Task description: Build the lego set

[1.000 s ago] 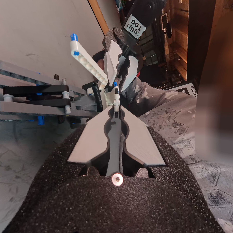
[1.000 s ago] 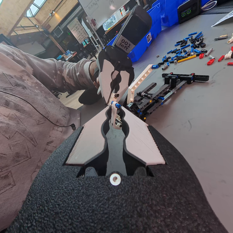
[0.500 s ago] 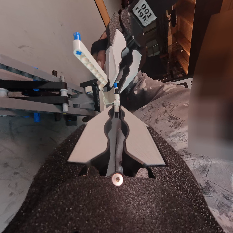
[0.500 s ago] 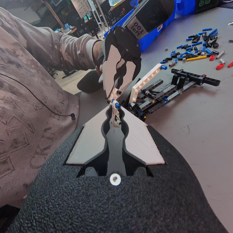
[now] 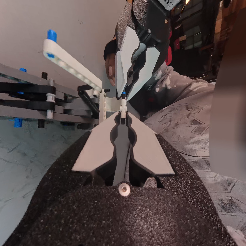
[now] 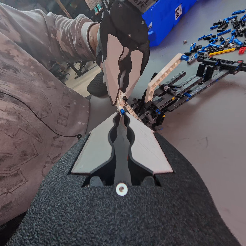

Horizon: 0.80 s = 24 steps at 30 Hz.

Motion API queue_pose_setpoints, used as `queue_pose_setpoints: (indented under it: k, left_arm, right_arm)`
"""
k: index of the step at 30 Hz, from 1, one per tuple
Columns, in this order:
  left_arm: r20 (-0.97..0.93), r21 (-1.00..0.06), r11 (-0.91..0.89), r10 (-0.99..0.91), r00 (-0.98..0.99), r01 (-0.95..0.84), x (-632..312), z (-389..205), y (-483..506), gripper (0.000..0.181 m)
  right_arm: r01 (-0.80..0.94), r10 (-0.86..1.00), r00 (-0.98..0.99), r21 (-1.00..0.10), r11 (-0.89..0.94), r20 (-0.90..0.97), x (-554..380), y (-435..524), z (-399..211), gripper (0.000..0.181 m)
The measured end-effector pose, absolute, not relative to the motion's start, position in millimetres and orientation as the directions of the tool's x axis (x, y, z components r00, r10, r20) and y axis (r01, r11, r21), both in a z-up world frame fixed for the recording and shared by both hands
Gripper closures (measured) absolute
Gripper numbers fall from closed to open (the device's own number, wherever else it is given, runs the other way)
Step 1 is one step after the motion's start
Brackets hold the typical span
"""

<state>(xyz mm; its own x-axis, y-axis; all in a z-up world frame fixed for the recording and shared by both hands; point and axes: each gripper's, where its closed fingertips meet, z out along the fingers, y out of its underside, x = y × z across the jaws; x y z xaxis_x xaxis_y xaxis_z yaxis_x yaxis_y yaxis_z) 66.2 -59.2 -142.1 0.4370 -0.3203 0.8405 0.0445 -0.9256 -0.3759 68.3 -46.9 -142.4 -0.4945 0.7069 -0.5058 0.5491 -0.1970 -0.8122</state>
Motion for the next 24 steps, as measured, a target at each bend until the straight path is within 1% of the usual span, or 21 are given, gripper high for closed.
queue_pose_setpoints:
  k: [2, 5, 8, 13, 18, 20, 21, 22, 24]
  left_arm:
    - [0.823, -0.398, -0.916, -0.338, 0.457, 0.040, 66, -143, -61, 0.175]
    - [0.830, -0.399, -0.915, -0.332, 0.449, 0.061, 66, -143, -61, 0.176]
    - [0.807, -0.429, -0.903, -0.369, 0.462, 0.028, 66, -142, -62, 0.175]
    - [0.813, -0.454, -0.887, -0.376, 0.444, 0.081, 60, -138, -51, 0.173]
    - [0.823, -0.467, -0.873, -0.371, 0.430, 0.142, 51, -137, -46, 0.169]
    - [0.824, -0.477, -0.862, -0.370, 0.430, 0.173, 46, -137, -45, 0.162]
    - [0.822, -0.491, -0.852, -0.383, 0.421, 0.184, 44, -135, -46, 0.160]
    - [0.818, -0.511, -0.838, -0.405, 0.408, 0.193, 41, -131, -47, 0.158]
    - [0.760, -0.598, -0.775, -0.469, 0.451, 0.202, 24, -123, -43, 0.154]
  right_arm:
    - [0.545, 0.697, -0.500, -0.812, -0.209, -0.515, 69, -49, -143, 0.176]
    - [0.546, 0.686, -0.503, -0.809, -0.220, -0.526, 68, -50, -143, 0.176]
    - [0.543, 0.696, -0.502, -0.813, -0.207, -0.513, 68, -50, -142, 0.176]
    - [0.506, 0.726, -0.470, -0.828, -0.244, -0.501, 63, -39, -138, 0.173]
    - [0.424, 0.823, -0.428, -0.887, -0.182, -0.374, 61, -28, -132, 0.157]
    - [0.422, 0.859, -0.378, -0.890, -0.173, -0.346, 60, -25, -132, 0.143]
    - [0.428, 0.882, -0.343, -0.890, -0.158, -0.322, 59, -24, -134, 0.134]
    - [0.436, 0.904, -0.313, -0.890, -0.134, -0.290, 59, -26, -138, 0.130]
    - [0.437, 0.946, -0.236, -0.894, -0.099, -0.220, 58, -30, -142, 0.129]
